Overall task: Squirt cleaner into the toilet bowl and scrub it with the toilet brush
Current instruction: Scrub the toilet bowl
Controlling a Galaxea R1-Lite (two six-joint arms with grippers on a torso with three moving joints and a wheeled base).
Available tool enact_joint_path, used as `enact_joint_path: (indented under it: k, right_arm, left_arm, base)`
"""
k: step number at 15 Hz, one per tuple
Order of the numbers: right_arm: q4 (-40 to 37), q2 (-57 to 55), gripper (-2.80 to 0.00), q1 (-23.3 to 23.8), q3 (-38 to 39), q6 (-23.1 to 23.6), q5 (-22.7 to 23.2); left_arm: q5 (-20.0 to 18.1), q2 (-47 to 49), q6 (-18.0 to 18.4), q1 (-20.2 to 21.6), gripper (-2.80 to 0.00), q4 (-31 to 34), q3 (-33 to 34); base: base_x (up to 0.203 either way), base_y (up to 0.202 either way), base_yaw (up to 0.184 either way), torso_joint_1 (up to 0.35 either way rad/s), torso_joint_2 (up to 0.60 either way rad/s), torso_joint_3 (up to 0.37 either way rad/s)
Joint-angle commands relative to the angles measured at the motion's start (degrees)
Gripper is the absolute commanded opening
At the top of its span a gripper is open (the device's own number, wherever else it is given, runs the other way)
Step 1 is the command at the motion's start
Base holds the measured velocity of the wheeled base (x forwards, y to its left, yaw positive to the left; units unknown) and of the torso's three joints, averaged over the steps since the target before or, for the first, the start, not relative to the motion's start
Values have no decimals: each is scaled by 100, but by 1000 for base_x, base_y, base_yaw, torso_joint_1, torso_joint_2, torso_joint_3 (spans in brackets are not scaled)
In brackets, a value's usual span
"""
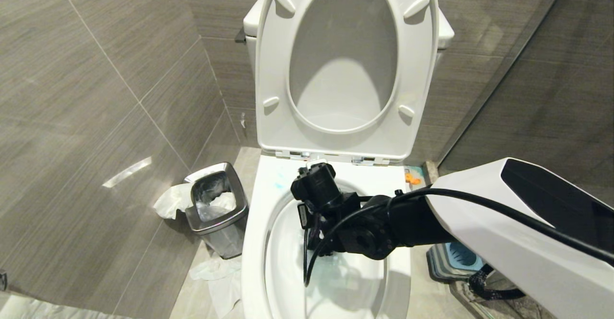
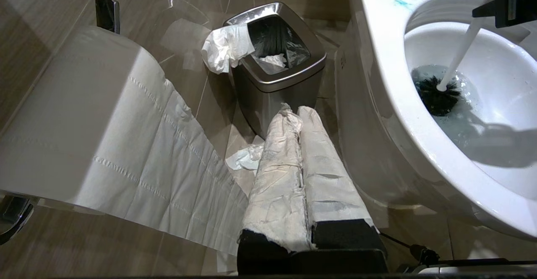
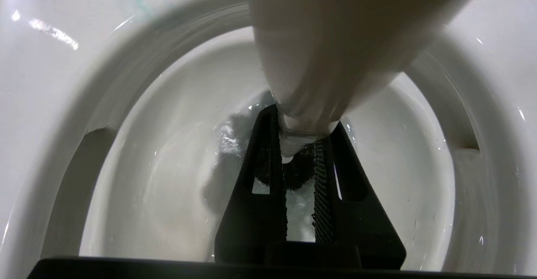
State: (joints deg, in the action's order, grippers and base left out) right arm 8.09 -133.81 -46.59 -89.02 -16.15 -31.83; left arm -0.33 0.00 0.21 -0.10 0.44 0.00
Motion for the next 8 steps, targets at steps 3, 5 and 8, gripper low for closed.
enact_joint_path:
  k: [3, 5, 8]
  right_arm:
    - [-44, 965, -280, -150, 460, 10, -6]
    - [-68, 1749, -280, -187, 735, 46, -4]
    - [-396, 2829, -280, -215, 1172, 71, 4]
  left_arm:
    - [-2, 9, -4, 1, -280, 0, 18]
    - [-2, 9, -4, 1, -280, 0, 18]
    - [-2, 9, -3, 1, -280, 0, 18]
  base:
    - [0, 0, 0, 0, 0, 0]
    - [0, 0, 0, 0, 0, 0]
    - [0, 0, 0, 0, 0, 0]
